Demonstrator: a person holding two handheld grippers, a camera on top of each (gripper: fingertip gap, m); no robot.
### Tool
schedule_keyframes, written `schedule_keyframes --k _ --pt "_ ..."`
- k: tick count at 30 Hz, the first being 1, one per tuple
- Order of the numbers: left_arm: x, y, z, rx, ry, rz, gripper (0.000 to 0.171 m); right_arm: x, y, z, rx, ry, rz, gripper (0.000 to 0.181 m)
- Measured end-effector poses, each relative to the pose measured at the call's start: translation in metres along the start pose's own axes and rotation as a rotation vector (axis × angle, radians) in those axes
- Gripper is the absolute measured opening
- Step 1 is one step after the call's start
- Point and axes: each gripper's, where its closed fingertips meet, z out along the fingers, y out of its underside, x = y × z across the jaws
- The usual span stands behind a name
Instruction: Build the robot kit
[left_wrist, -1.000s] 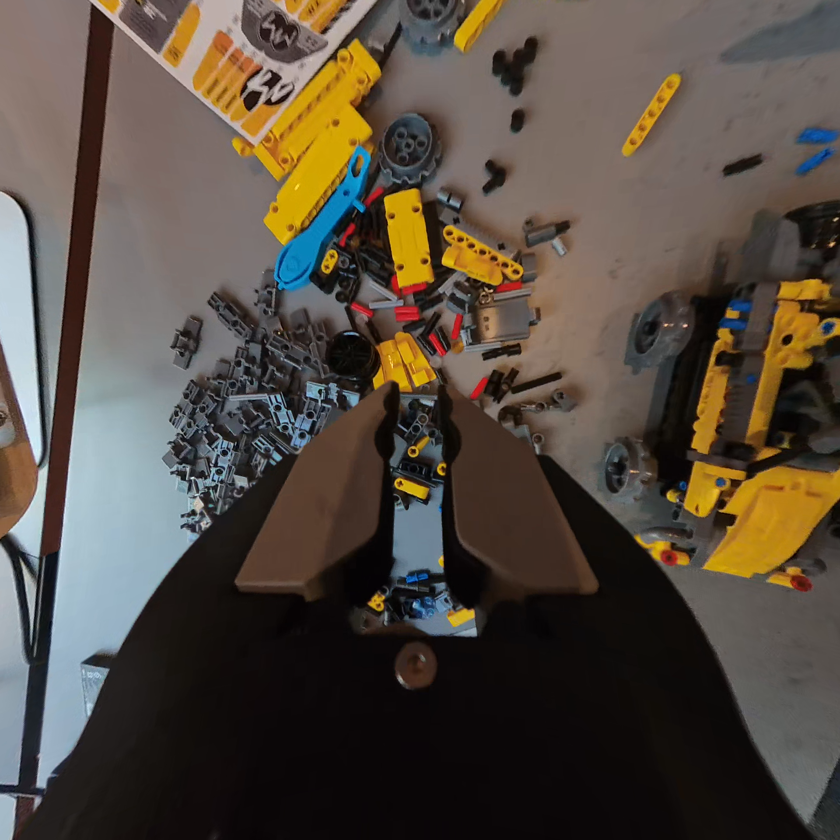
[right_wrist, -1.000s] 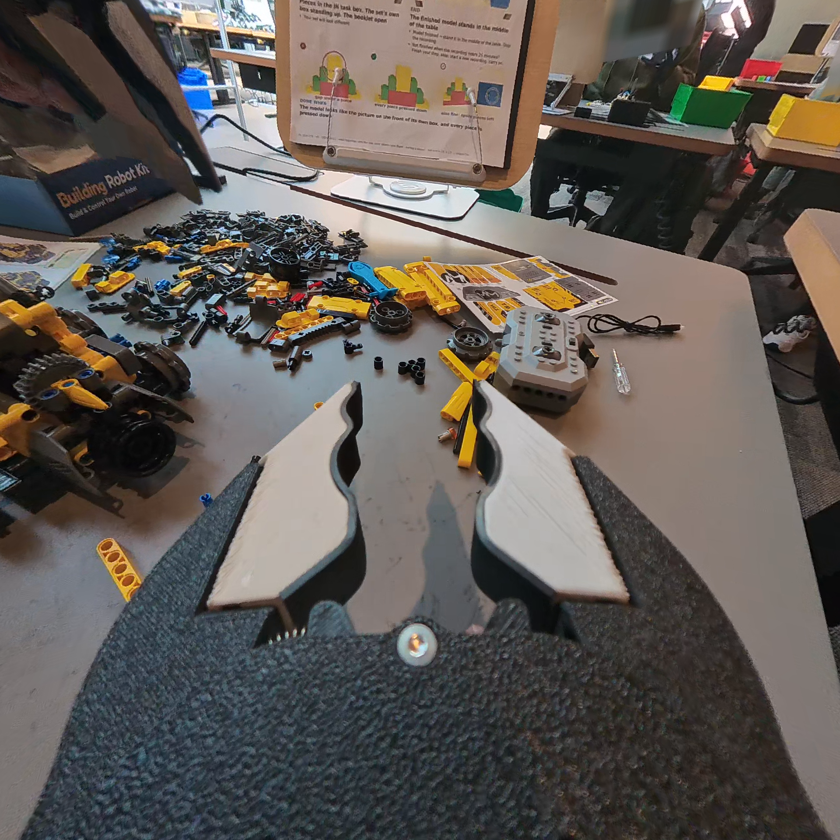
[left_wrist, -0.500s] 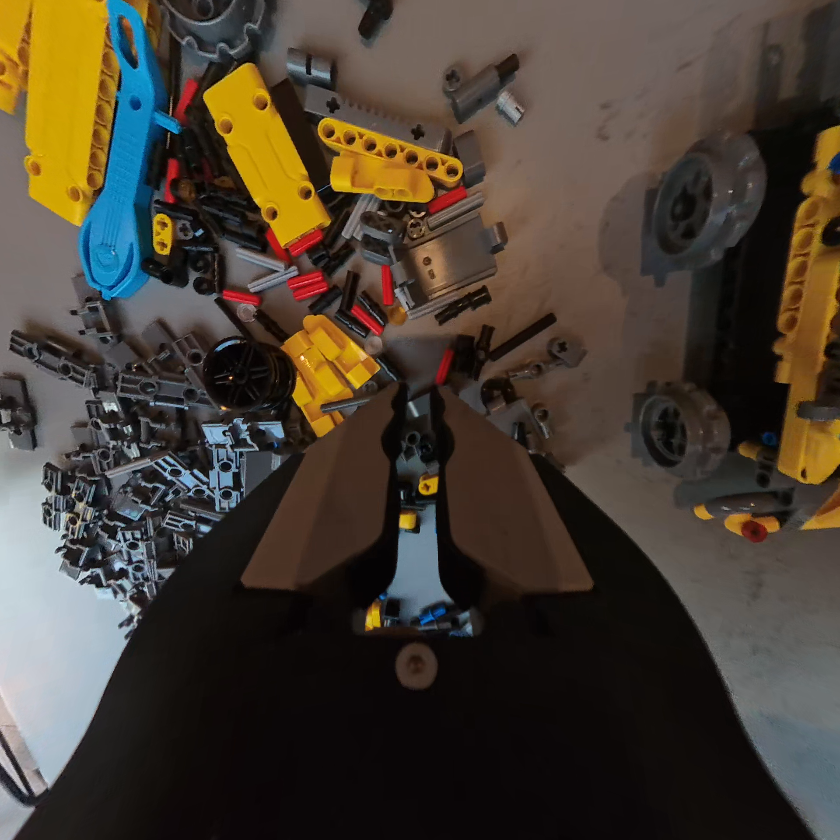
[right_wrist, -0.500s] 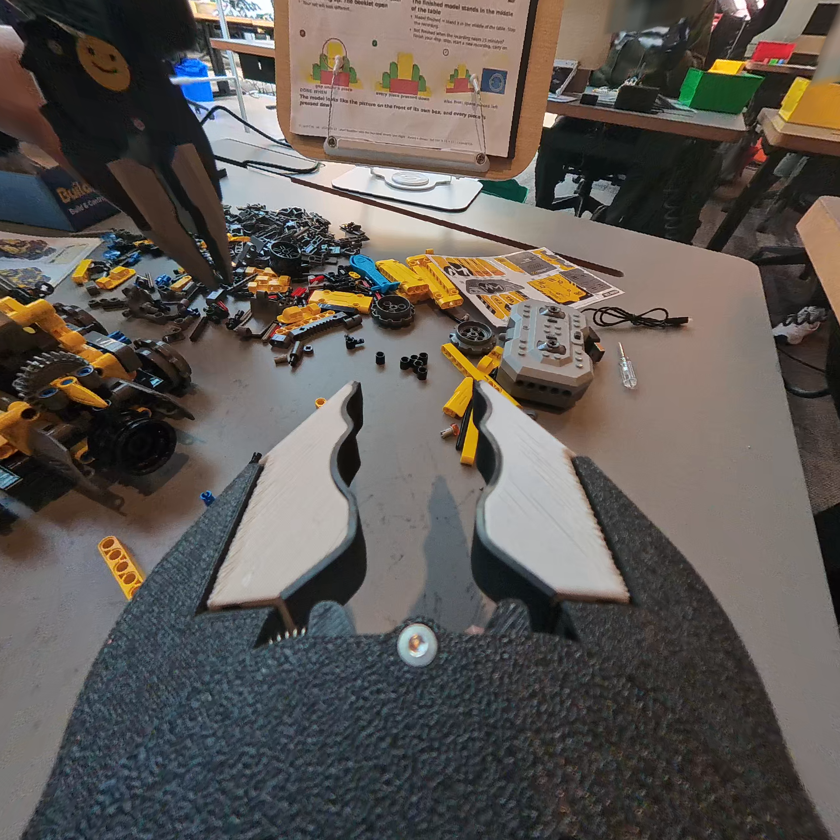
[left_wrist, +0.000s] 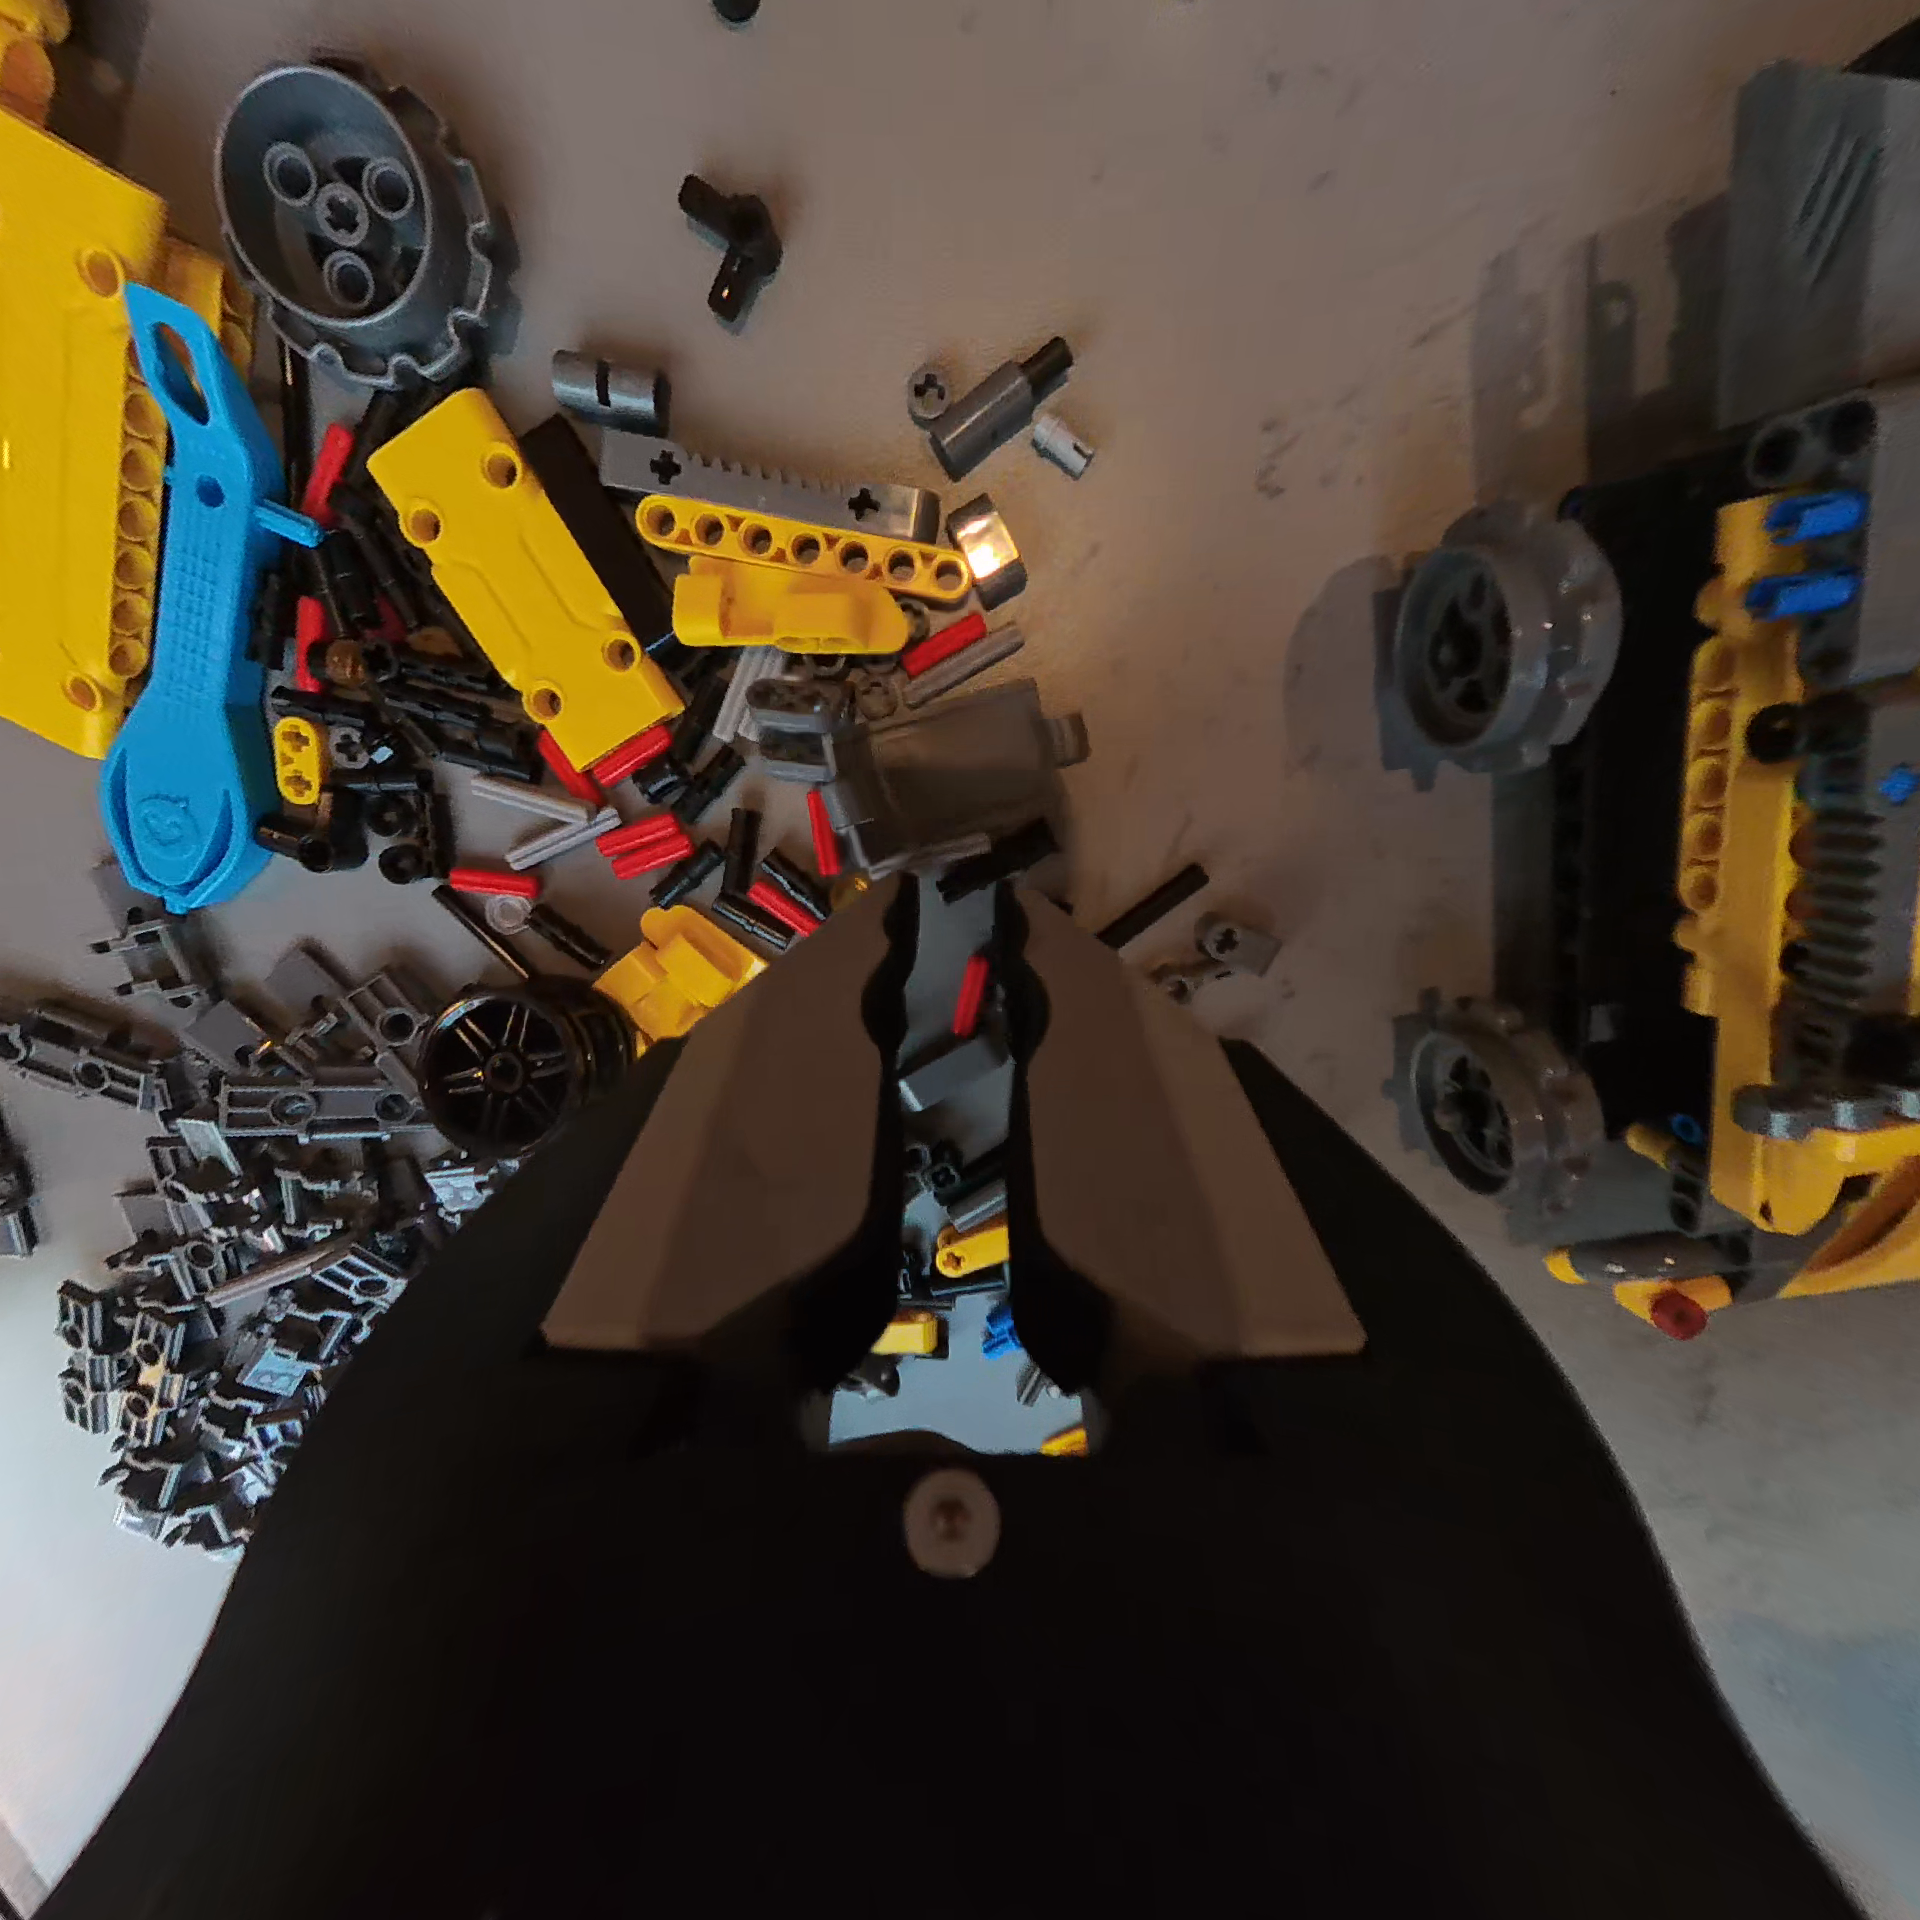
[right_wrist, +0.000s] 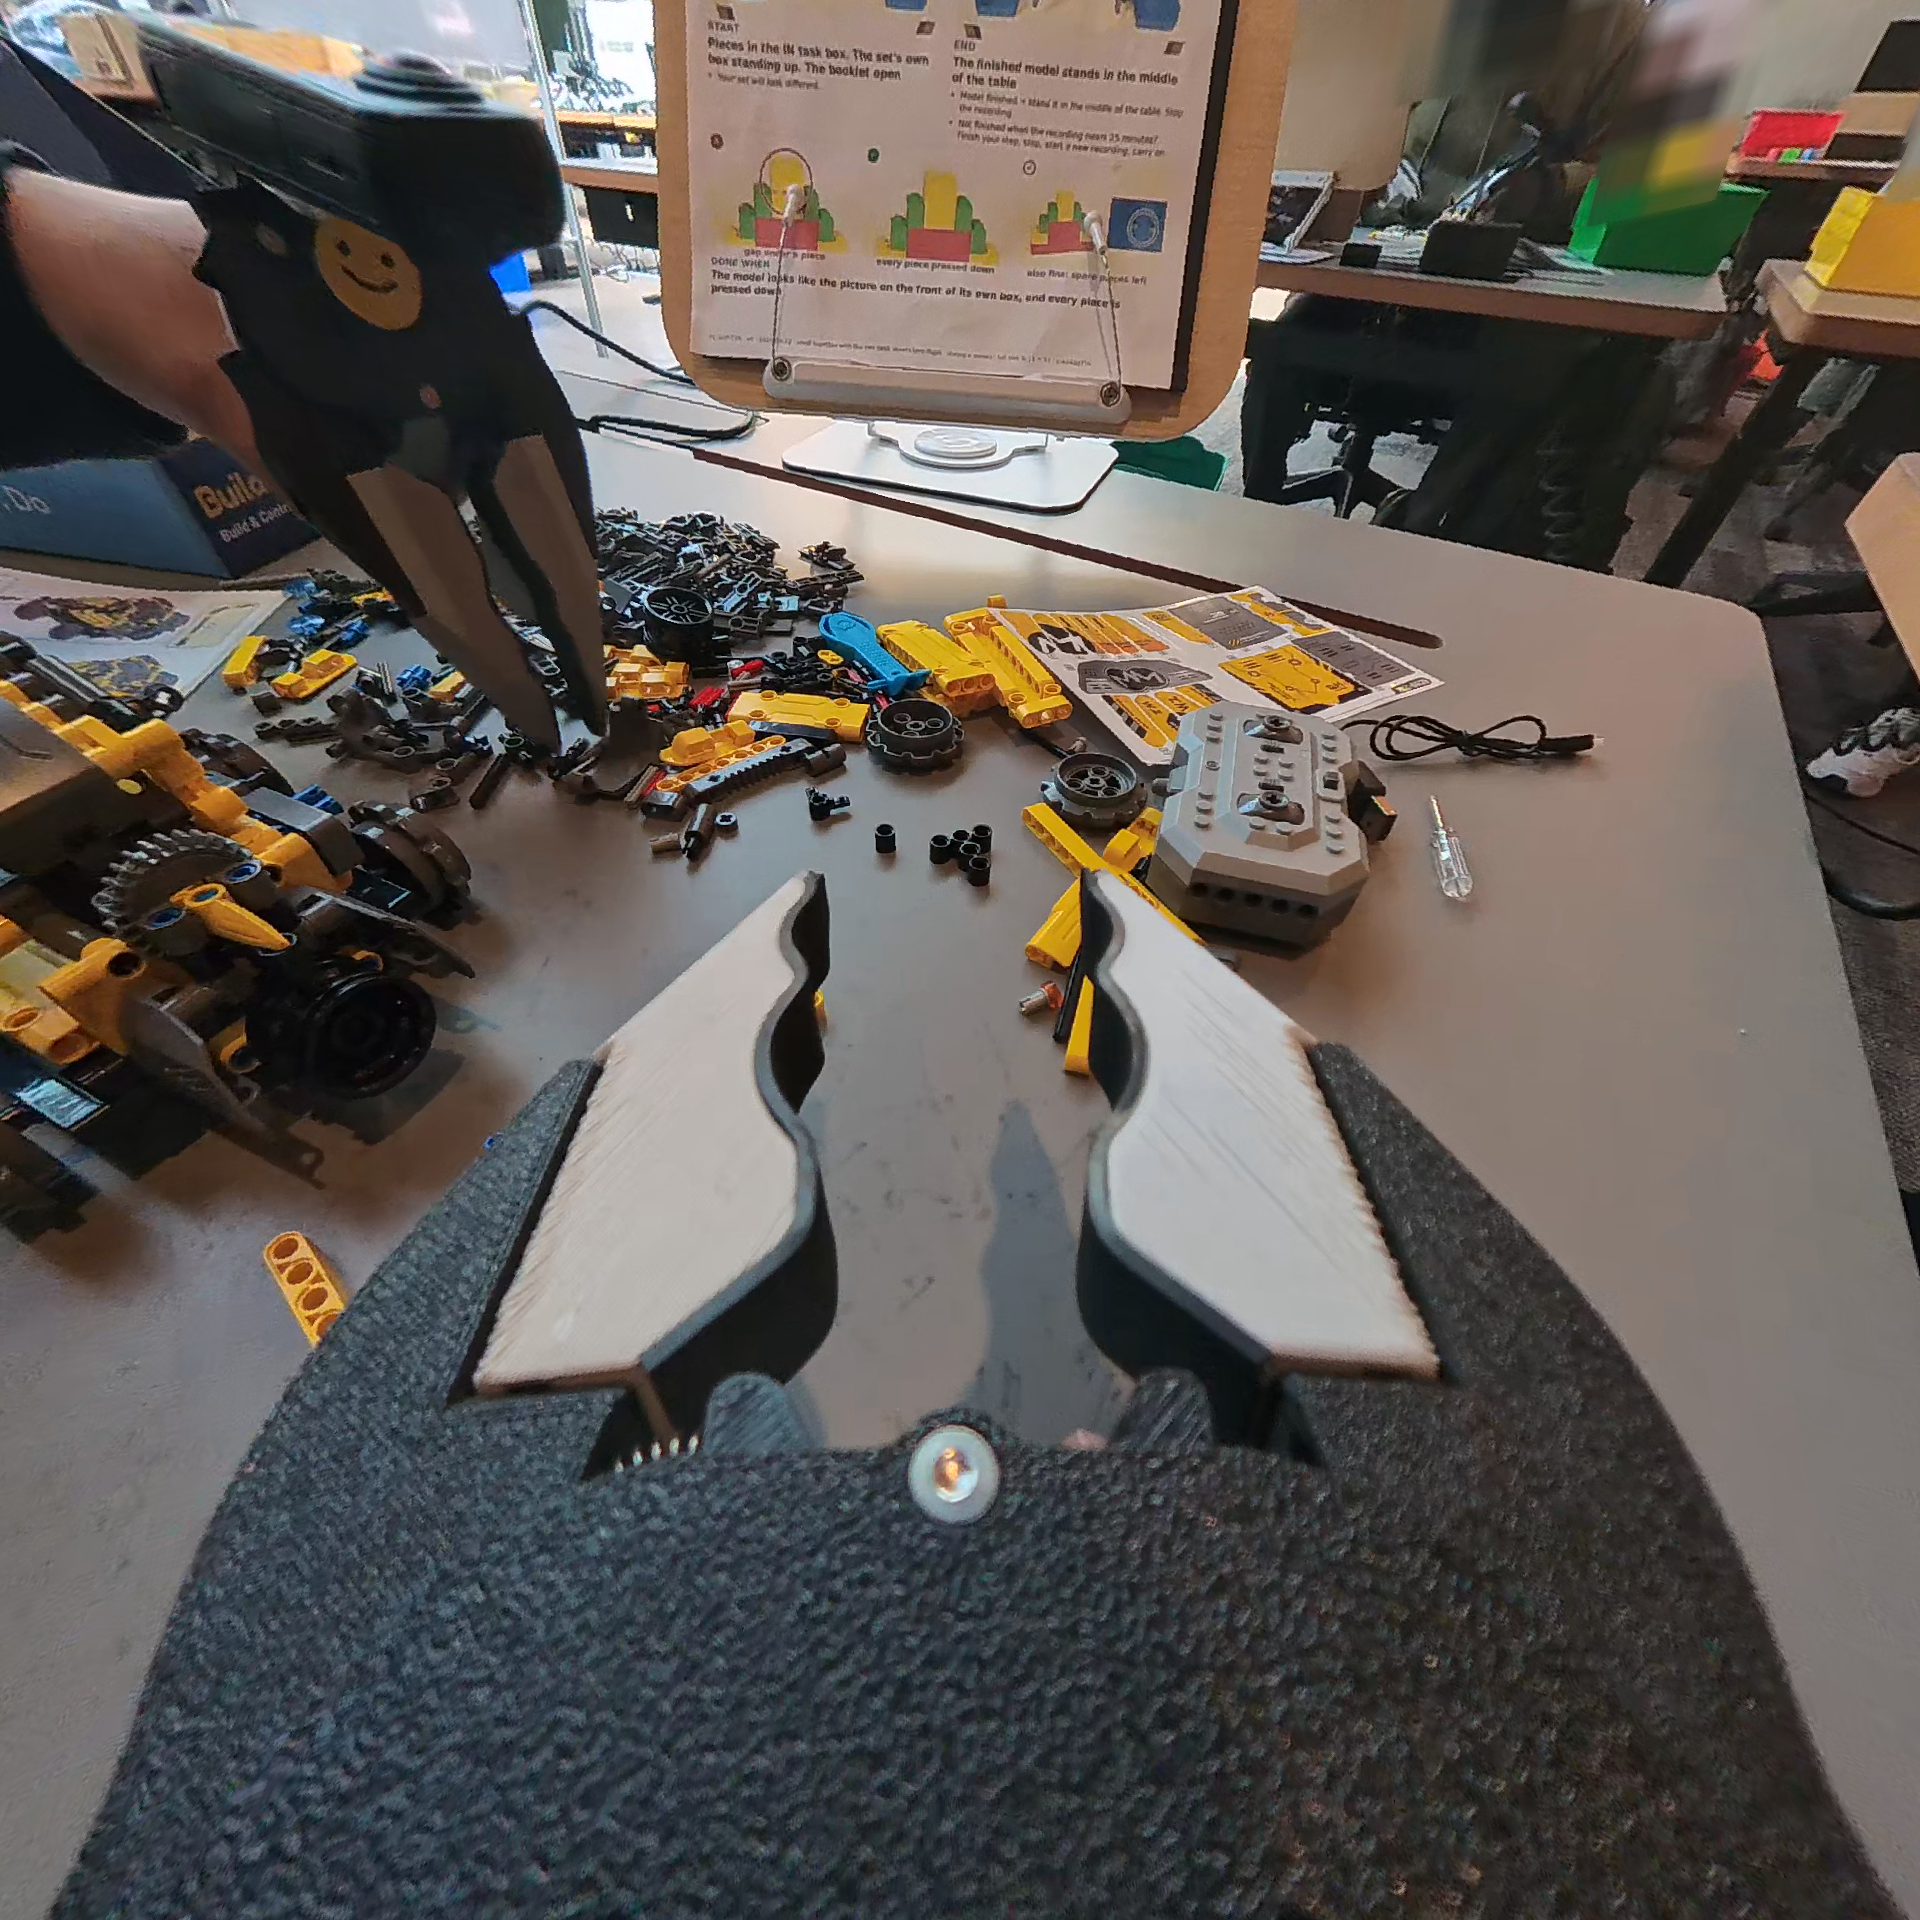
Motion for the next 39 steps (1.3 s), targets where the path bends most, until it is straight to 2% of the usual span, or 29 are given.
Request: schedule_keyframes --k 7,14,21,27,33,39 --pt "0.006 0.001 0.002 -0.010 0.013 0.055 0.012 0.000 -0.001 -0.001 0.010 -0.006 0.010 0.048" --pt "0.013 -0.001 0.003 -0.030 0.018 0.182 0.007 -0.001 -0.001 -0.001 0.009 -0.009 0.012 0.048" --pt "0.020 -0.008 0.003 -0.023 0.036 0.250 0.011 -0.001 -0.001 0.000 0.004 -0.013 0.015 0.048" --pt "0.022 -0.007 0.005 -0.025 0.049 0.255 0.003 0.000 -0.001 -0.001 0.006 -0.015 0.022 0.047" --pt "0.022 -0.002 0.004 -0.030 0.050 0.241 0.013 -0.001 -0.001 -0.001 0.007 -0.015 0.021 0.047" --pt "0.020 0.001 0.003 -0.043 0.046 0.243 0.010 -0.001 -0.001 -0.001 0.009 -0.016 0.021 0.047"
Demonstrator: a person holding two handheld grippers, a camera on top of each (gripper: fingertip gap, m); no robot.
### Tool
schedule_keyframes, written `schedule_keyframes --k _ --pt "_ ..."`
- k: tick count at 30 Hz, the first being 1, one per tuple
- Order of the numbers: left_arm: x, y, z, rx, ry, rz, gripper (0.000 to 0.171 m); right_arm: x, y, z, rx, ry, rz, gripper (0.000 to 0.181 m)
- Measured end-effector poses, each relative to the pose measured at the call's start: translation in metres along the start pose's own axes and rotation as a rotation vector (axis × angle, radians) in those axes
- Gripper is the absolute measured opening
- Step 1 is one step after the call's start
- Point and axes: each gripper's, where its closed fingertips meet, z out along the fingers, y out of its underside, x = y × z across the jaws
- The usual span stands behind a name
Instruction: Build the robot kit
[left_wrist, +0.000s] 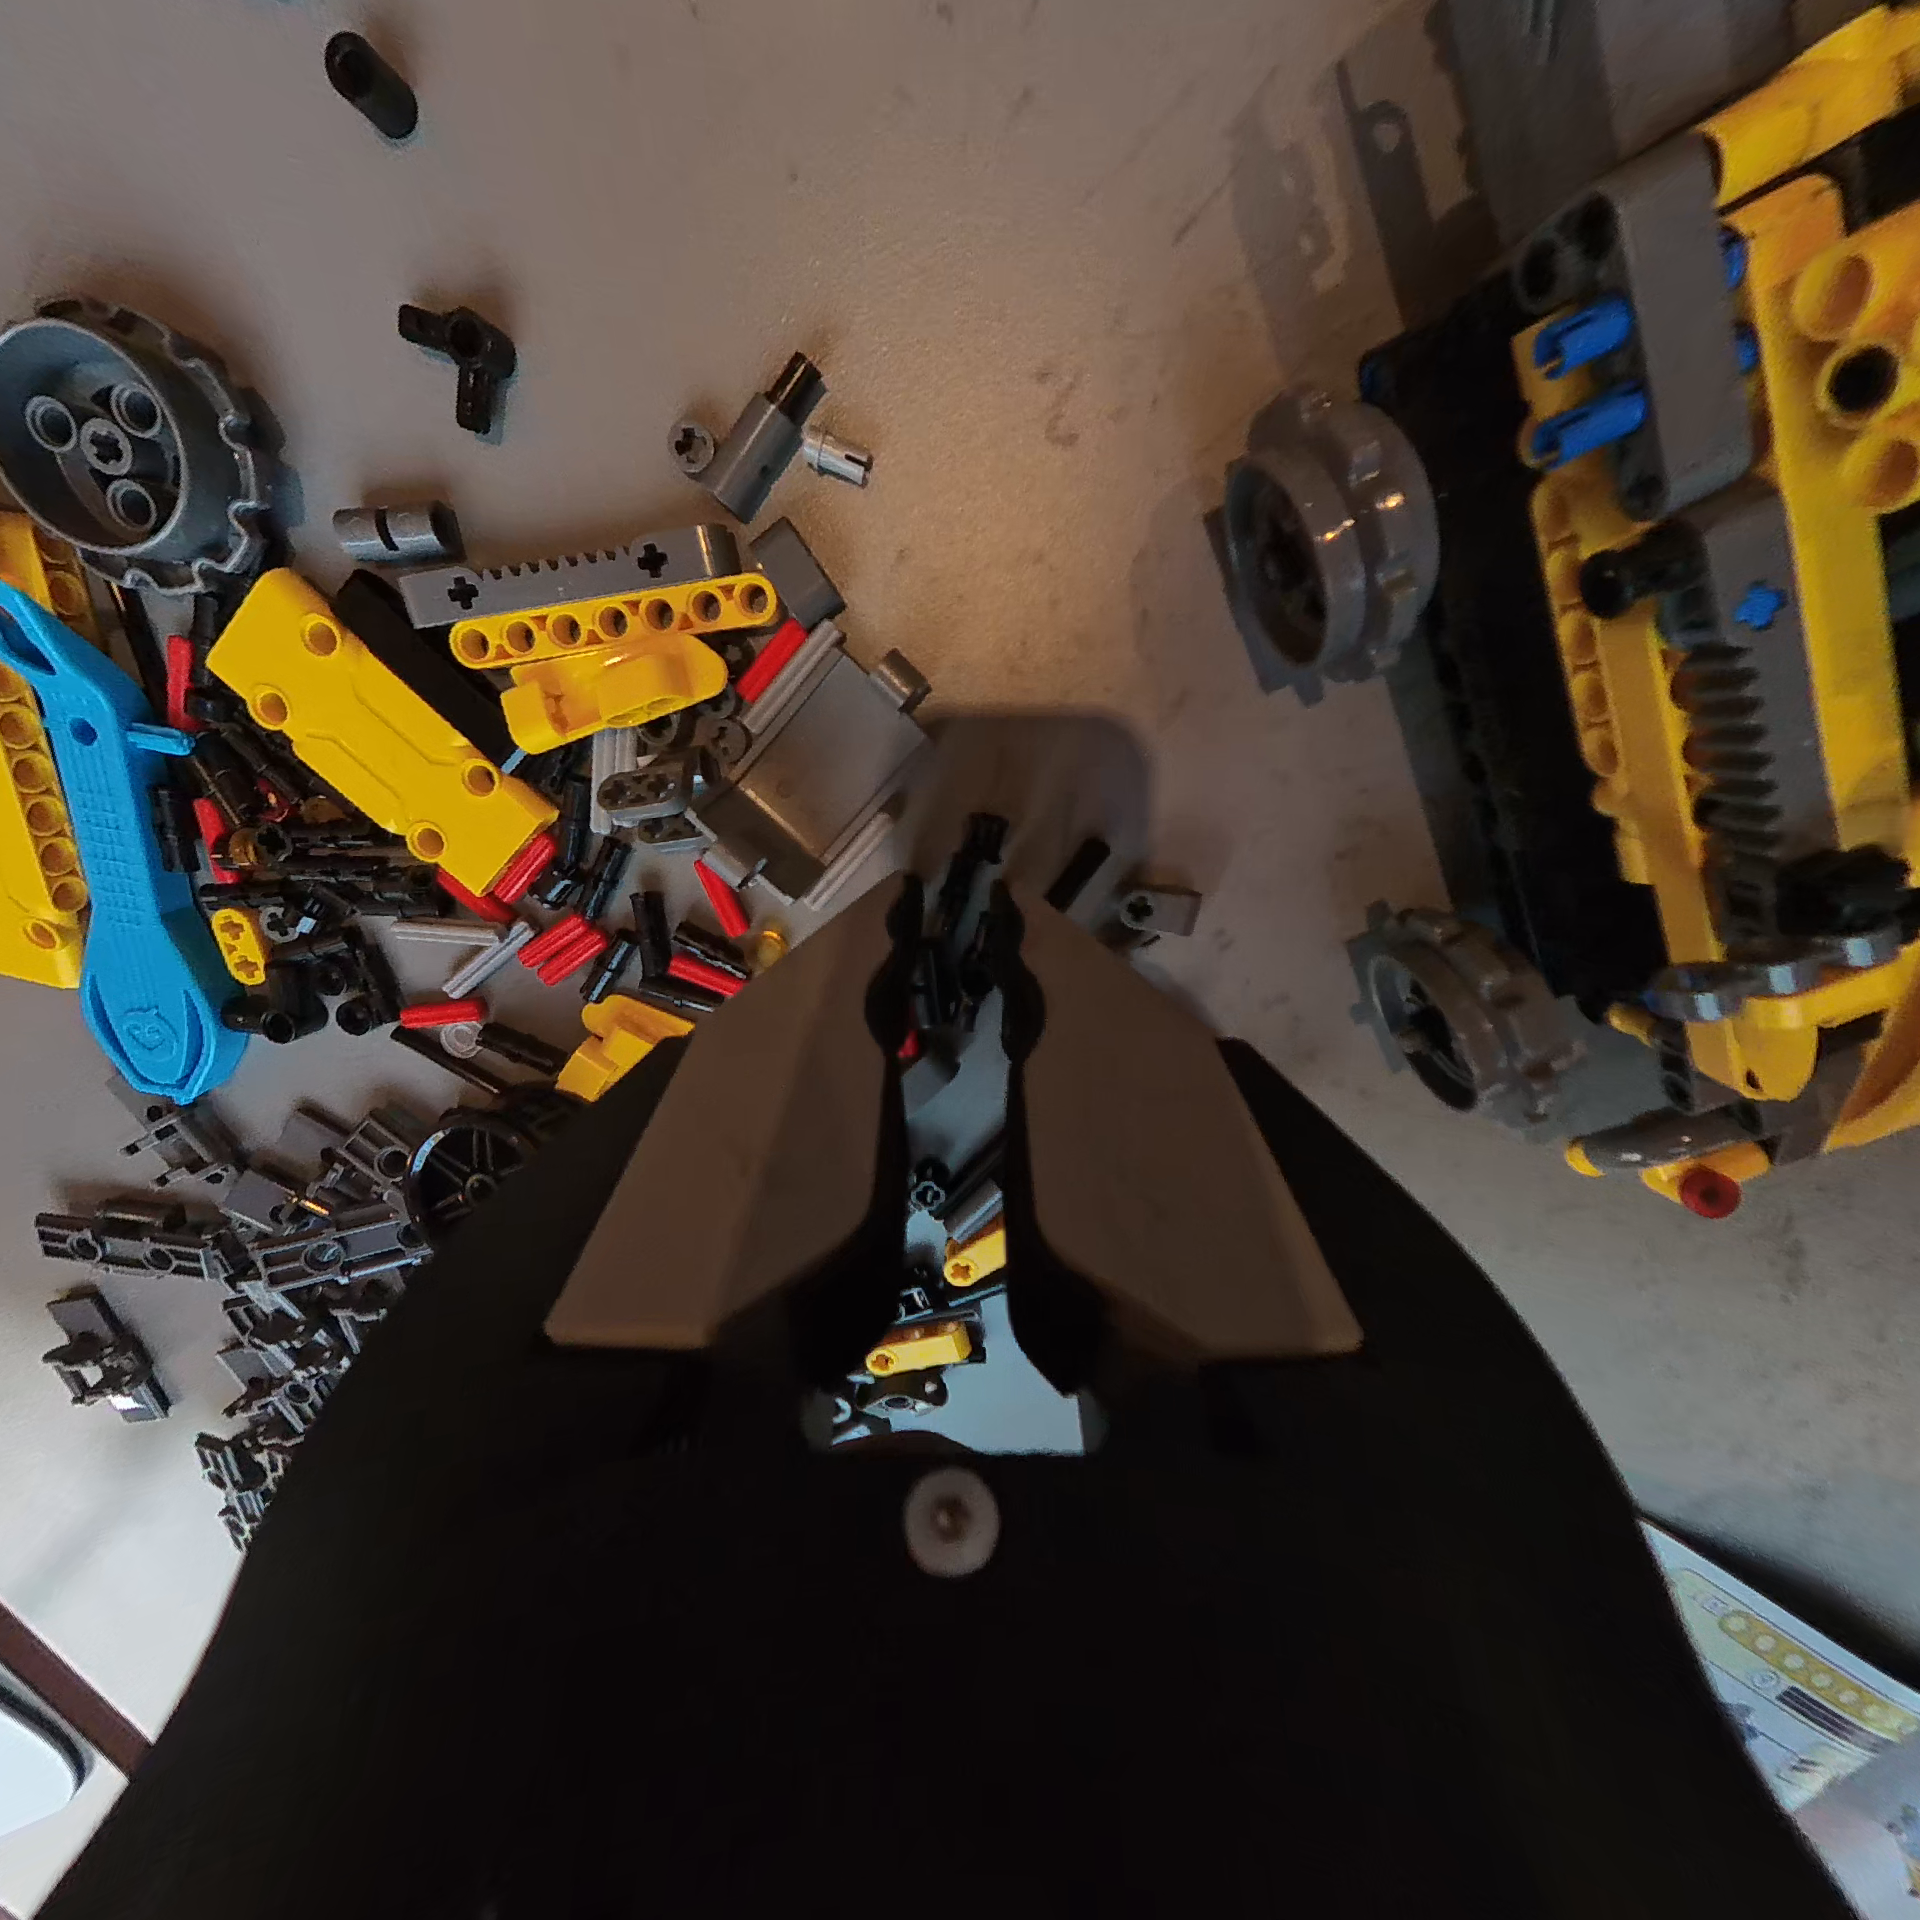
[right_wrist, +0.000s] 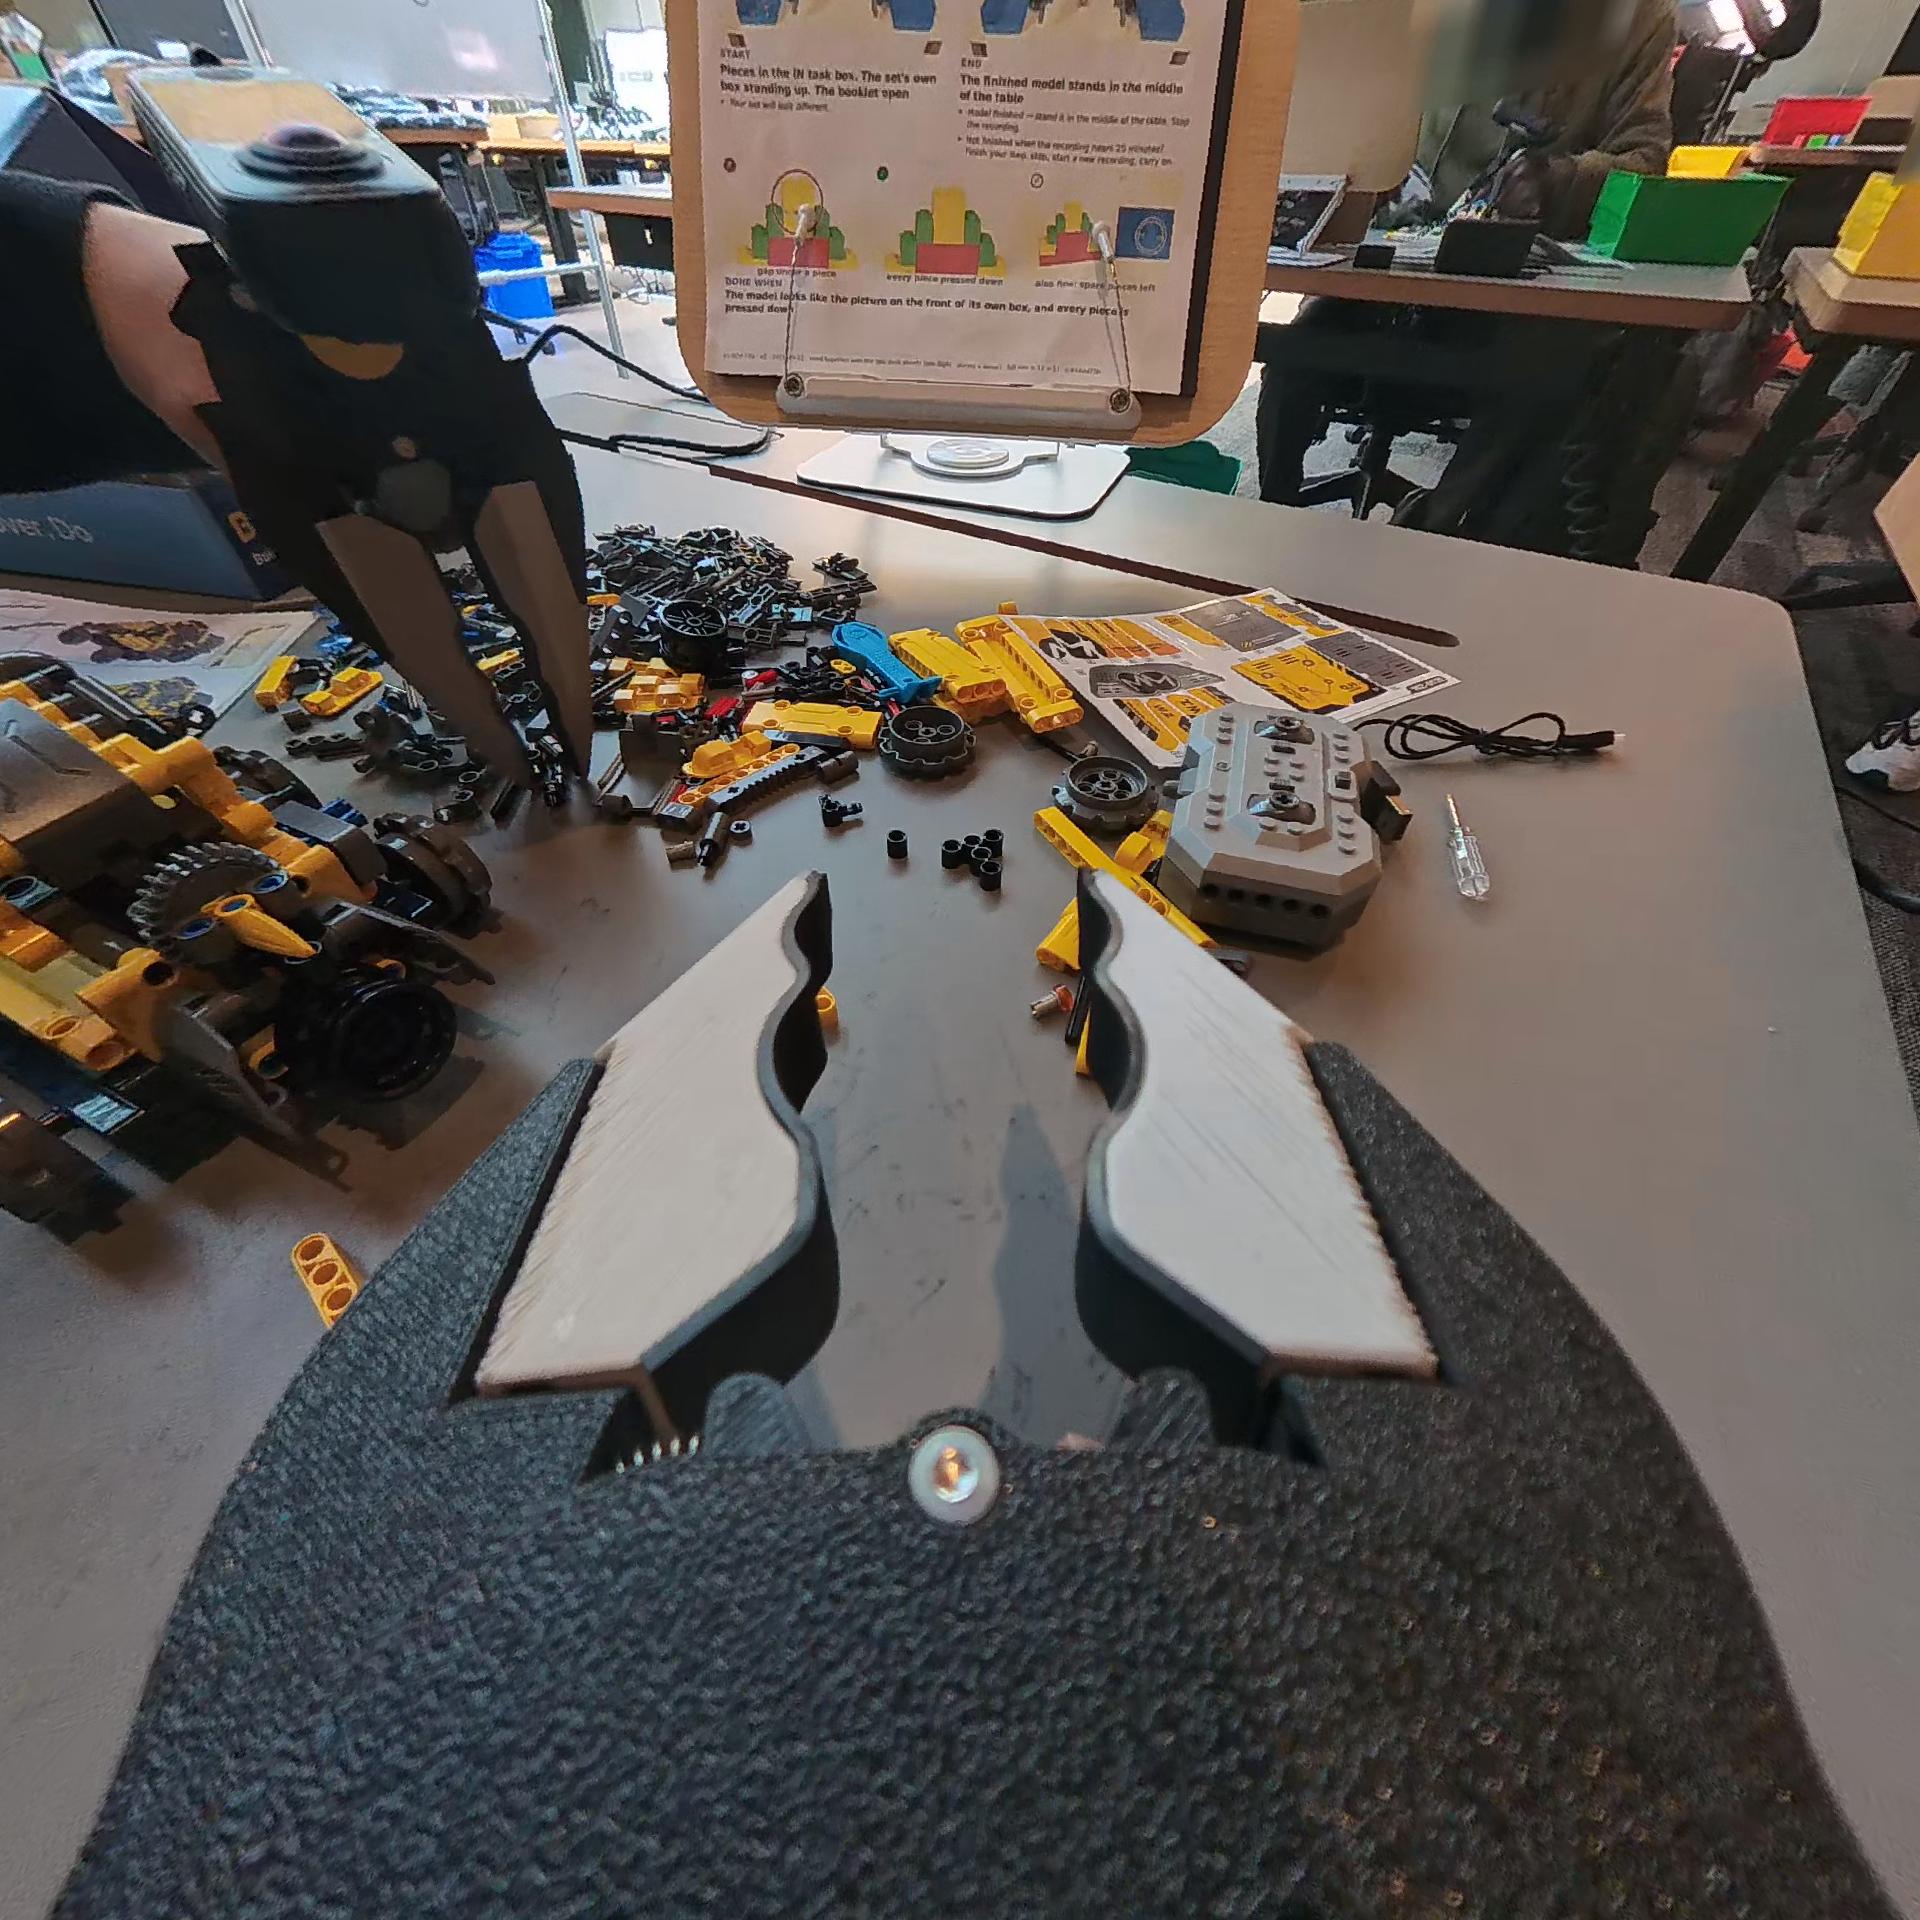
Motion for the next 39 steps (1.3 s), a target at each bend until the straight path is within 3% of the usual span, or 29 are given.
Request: schedule_keyframes --k 8,12,19,23,27,34,39 --pt "-0.002 0.001 -0.001 -0.024 -0.019 0.023 0.002 0.000 0.000 0.000 0.004 -0.004 0.006 0.046" --pt "-0.004 -0.013 -0.014 0.043 -0.034 0.021 0.003 0.000 -0.001 -0.001 0.007 -0.005 0.005 0.046" --pt "0.003 -0.090 -0.029 0.144 -0.052 0.131 0.003 -0.002 -0.001 0.000 0.006 -0.006 0.001 0.046" --pt "0.017 -0.133 -0.012 0.097 0.002 0.241 0.003 -0.001 -0.002 -0.001 0.013 -0.003 0.003 0.046" --pt "0.028 -0.157 0.011 0.040 0.029 0.325 0.003 0.001 -0.004 -0.003 0.025 -0.003 0.015 0.046" --pt "0.037 -0.163 0.041 -0.031 0.068 0.372 0.003 0.003 -0.007 -0.006 0.048 -0.003 0.030 0.046" --pt "0.039 -0.165 0.040 -0.018 0.080 0.367 0.006 0.002 -0.008 -0.006 0.054 -0.007 0.028 0.046"
